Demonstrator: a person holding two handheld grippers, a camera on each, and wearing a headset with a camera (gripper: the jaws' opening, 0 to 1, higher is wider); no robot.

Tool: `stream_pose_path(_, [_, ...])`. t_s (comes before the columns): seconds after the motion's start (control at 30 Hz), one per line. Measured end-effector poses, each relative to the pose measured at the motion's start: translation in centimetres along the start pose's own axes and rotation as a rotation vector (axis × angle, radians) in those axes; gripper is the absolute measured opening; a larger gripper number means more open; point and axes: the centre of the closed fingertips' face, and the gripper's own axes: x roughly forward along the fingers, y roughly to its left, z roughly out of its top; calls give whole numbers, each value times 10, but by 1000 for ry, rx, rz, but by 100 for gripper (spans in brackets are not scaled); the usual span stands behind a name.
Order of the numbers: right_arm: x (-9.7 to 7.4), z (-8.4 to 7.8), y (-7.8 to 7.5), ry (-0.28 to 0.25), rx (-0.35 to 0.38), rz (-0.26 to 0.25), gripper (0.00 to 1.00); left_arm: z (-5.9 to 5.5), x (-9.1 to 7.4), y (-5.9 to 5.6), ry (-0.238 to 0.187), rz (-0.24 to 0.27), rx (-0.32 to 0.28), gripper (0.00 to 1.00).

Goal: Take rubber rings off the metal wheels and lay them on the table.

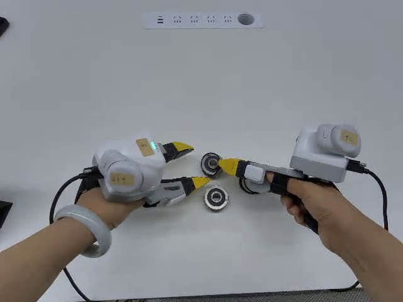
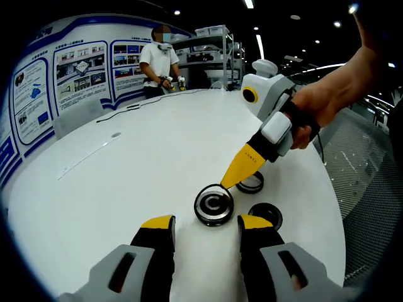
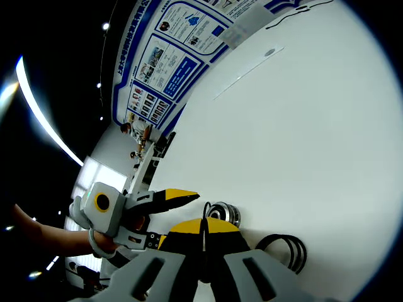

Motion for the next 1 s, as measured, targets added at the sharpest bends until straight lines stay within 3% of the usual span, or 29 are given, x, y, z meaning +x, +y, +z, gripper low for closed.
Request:
stream_pose_path(0.53, [-14,1,10,-26,8,15,2,-5,-10,6,-7,21,-19,47])
stream_pose_path(1.0, [-41,-4,-1,-63,47,-14,2,-8,-17,1,-5,28,-34,52])
